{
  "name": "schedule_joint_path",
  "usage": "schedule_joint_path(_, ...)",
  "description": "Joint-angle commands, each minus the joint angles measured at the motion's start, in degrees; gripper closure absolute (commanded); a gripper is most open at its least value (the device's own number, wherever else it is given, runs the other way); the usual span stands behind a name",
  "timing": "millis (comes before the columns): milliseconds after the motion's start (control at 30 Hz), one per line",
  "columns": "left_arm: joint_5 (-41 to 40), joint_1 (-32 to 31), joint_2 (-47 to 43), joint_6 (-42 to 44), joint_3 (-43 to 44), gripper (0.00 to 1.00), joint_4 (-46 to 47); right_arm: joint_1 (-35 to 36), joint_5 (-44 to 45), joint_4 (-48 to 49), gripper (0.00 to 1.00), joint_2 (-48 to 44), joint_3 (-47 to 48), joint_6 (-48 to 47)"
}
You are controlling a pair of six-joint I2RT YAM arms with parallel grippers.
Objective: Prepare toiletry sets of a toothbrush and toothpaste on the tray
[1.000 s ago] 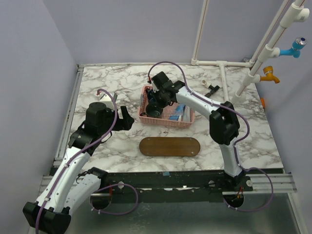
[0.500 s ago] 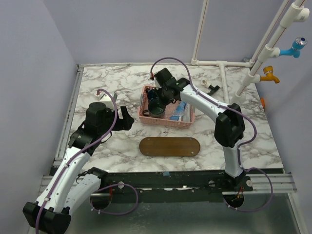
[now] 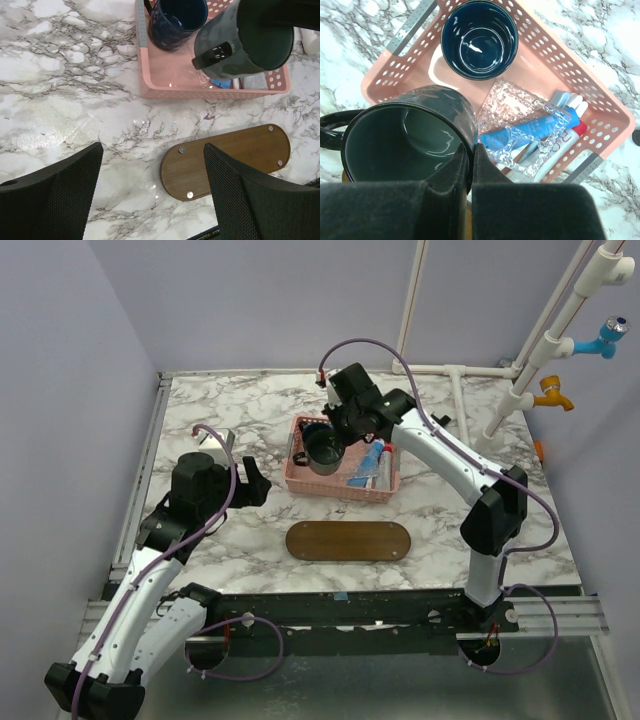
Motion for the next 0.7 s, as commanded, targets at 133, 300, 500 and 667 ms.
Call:
schedule_joint_path(133, -6.18, -0.38, -2.67, -0.43, -0.12, 0.18, -0.04, 3.67, -2.87, -4.01, 0.99, -6.54, 1.58, 0.87)
schedule_joint_path(300, -7.92, -0.39, -3.95, -0.3, -0.25, 0.18, -0.05, 6.85, -3.77, -4.47, 0.99, -9.41, -1.33, 2.28)
schedule_joint_path(500, -9.95, -0.38, -4.57, -0.64, -0.24, 0.18, -0.41, 12.37, -2.14, -4.32, 0.99, -11.87, -5.62, 3.98)
schedule_joint_path(667, -11.02, -0.38, -5.69, -0.9, -0.64, 0.18, -0.42, 14.07, -3.24, -2.64, 0.99, -13.56, -10.24, 6.84)
